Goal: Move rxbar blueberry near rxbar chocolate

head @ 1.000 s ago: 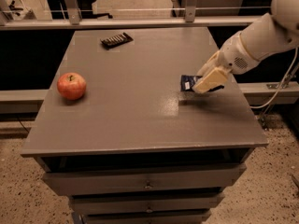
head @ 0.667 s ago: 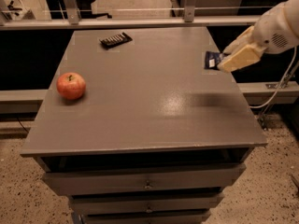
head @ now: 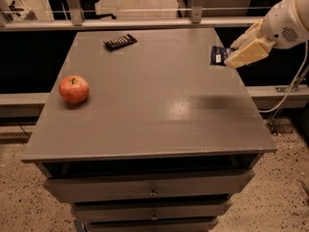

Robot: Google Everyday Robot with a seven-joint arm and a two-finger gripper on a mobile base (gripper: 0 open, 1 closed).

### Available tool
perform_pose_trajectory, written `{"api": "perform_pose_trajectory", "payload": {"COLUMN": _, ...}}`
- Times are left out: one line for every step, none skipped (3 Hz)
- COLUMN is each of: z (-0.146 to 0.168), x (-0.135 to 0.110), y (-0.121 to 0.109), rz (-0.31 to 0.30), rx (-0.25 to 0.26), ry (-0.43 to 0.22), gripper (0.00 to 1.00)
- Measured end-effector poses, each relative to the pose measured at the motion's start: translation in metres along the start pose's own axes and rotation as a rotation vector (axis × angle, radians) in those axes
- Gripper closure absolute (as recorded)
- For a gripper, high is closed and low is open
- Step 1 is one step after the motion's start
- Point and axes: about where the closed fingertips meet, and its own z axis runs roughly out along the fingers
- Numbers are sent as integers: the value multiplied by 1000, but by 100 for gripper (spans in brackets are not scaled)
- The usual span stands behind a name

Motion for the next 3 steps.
{"api": "perform_pose_trajectory", "payload": {"z": 34, "x": -28, "y": -21, "rz": 17, "rx": 13, "ry": -61, "gripper": 100}}
{"api": "perform_pose_trajectory", "payload": {"z": 137, "x": -106, "y": -68, "rz": 63, "rx": 9, "ry": -177, "gripper": 100}}
{"api": "perform_pose_trajectory", "payload": {"z": 197, "x": -151, "y": -82, "rz": 90, "rx": -10, "ry": -229, "gripper": 100}}
